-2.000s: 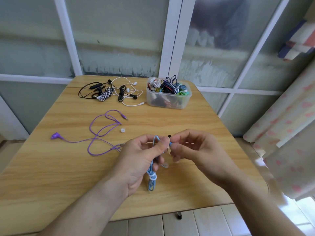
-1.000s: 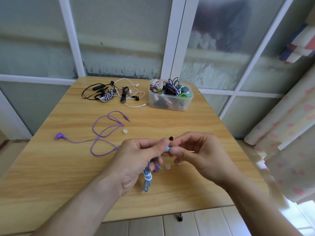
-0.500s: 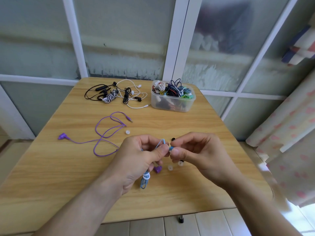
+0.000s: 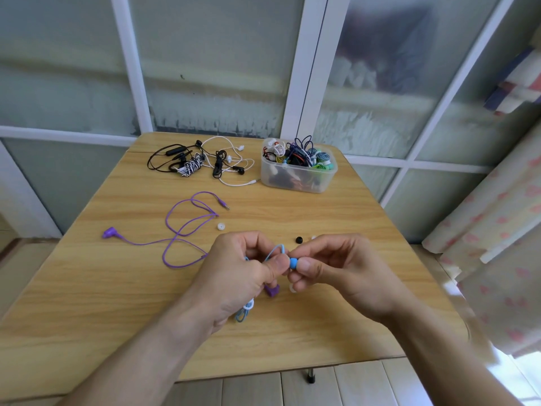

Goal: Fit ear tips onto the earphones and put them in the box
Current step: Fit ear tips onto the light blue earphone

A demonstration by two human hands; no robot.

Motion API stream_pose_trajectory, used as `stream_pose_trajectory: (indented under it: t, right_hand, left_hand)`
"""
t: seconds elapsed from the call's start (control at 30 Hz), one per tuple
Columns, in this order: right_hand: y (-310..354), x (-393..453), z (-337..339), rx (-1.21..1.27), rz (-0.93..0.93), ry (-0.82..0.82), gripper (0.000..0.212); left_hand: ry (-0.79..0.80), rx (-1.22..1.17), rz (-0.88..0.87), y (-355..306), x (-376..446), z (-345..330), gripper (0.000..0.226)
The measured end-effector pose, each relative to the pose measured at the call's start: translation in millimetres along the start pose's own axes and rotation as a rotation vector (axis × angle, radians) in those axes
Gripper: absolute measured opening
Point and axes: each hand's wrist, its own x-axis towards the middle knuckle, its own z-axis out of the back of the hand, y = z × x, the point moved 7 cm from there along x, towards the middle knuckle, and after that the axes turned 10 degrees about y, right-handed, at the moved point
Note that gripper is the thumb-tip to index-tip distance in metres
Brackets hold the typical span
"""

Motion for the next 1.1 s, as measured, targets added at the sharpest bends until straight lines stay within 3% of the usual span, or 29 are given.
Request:
stream_pose_trajectory:
  t: [0.7,1.1]
  right_hand:
    - [5.5,-0.9,-1.5,-0.117,-0.011,-0.032,0.02]
    - [-0.2,0.5,1.3,0.025,-0.041,-0.04,0.013]
  left_hand:
    - [0.0,-0.009,0.05,5.4,1.9,2.6,0.01]
    - [0.091,0.038,0.008,-1.3,1.1,0.4,0.017]
